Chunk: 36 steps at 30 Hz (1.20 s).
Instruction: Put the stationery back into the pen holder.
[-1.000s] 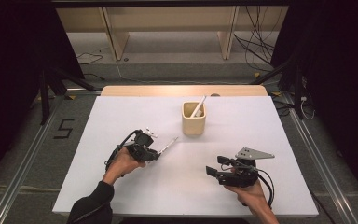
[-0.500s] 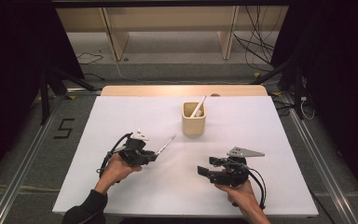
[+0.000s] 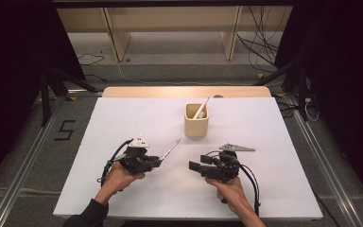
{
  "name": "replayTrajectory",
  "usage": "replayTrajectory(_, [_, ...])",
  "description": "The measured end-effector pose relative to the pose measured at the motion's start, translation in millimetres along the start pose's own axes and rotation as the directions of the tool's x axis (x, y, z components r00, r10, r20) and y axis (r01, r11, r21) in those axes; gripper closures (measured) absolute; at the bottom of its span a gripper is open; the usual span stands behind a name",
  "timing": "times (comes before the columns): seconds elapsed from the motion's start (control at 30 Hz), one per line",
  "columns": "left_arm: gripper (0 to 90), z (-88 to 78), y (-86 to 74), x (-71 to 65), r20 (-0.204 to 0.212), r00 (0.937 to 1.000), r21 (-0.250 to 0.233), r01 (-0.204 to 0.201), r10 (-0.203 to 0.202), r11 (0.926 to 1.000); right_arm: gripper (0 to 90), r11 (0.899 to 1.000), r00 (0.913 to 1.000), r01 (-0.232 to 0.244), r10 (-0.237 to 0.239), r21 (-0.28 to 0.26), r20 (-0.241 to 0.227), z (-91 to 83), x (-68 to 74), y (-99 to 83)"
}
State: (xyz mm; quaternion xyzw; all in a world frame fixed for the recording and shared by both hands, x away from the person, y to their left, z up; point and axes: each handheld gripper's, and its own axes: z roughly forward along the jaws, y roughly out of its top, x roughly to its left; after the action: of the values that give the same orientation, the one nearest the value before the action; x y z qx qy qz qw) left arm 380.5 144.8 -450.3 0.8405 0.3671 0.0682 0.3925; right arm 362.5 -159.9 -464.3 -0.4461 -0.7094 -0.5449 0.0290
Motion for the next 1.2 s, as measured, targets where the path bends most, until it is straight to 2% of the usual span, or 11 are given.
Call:
replayTrajectory(0.1, [76.3, -1.2, 0.1, -2.9, 0.015, 0.9999, -0.016, 0.005, -0.005, 0.9999, 28.8, 1.000, 0.9999, -0.012, 0.012, -0.005, -0.002, 3.2, -0.2, 2.2])
replayTrajectory(0.2, [76.2, -1.5, -1.1, -7.2, 0.018, 0.9998, -0.030, 0.003, -0.002, 0.9995, 29.8, 0.999, 0.9985, -0.050, 0.050, -0.018, -0.022, 6.2, -2.3, 4.6])
replayTrajectory(0.53, [76.2, 3.0, -6.9, -19.7, 0.052, 0.9986, -0.049, -0.005, 0.008, 0.9988, 32.2, 0.999, 0.9986, -0.042, 0.042, -0.012, -0.031, 22.0, 3.0, 12.2])
replayTrajectory(0.77, [76.2, 4.5, -8.9, -28.6, 0.070, 0.9974, -0.065, -0.012, 0.016, 0.9978, 34.7, 0.997, 0.9953, -0.080, 0.080, 0.004, -0.055, 37.5, 4.0, 12.1])
replayTrajectory(1.03, [76.2, 3.0, -8.8, -33.7, 0.088, 0.9960, -0.089, -0.008, 0.016, 0.9960, 42.5, 0.991, 0.9886, -0.134, 0.133, 0.003, -0.070, 42.1, 1.2, 12.4])
replayTrajectory(1.2, [76.2, 2.0, -8.2, -36.3, 0.095, 0.9953, -0.103, -0.006, 0.016, 0.9947, 50.1, 0.988, 0.9826, -0.157, 0.157, 0.004, -0.099, 44.1, 1.7, 11.9])
